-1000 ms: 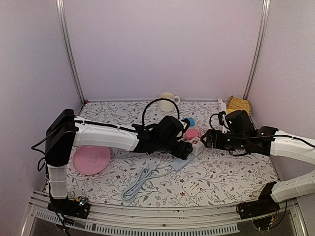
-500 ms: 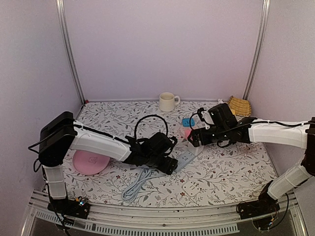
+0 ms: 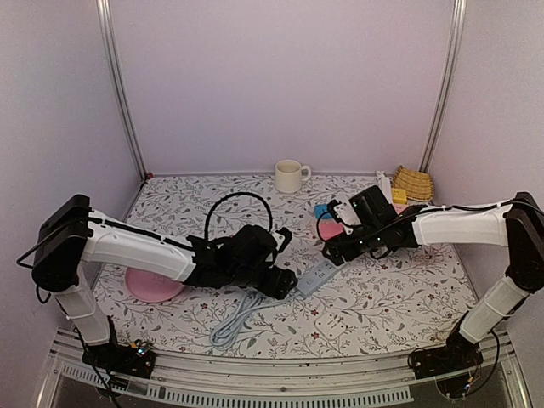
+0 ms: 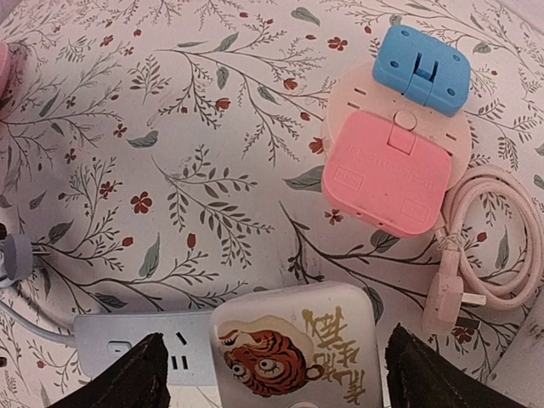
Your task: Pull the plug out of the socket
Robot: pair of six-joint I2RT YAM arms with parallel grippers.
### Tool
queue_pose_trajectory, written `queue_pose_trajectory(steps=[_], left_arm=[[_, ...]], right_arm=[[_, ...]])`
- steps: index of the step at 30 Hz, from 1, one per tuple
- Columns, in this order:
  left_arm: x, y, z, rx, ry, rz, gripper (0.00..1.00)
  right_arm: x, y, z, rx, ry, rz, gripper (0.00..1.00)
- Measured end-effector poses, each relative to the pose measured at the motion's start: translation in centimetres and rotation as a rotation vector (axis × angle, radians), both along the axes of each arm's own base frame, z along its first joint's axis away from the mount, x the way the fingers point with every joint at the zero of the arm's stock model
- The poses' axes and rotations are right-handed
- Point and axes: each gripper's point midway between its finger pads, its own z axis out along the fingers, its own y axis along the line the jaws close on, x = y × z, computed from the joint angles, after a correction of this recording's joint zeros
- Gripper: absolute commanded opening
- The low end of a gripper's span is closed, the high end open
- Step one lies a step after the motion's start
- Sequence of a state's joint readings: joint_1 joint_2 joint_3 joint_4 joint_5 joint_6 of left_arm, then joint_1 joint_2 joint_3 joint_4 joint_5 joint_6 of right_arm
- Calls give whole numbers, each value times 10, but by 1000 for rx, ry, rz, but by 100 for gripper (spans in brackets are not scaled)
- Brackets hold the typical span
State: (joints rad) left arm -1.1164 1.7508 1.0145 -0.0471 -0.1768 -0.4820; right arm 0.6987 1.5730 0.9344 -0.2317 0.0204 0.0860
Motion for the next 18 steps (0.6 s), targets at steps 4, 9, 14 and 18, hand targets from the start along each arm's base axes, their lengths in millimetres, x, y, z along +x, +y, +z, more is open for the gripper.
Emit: queue_pose_trajectory(steps=[4, 9, 14, 18], left_arm=[[0, -1, 0, 0, -8, -7, 81], [0, -2, 1, 3, -15, -21, 81], [0, -5, -1, 5, -21, -42, 81], [-1, -12, -2, 1, -22, -69, 81]], right_arm=[[3, -1, -5, -21, 0, 13, 82], [7, 0, -12, -40, 6, 23, 71], [7, 2, -15, -40, 17, 36, 60], [5, 4, -15, -40, 17, 42, 50]])
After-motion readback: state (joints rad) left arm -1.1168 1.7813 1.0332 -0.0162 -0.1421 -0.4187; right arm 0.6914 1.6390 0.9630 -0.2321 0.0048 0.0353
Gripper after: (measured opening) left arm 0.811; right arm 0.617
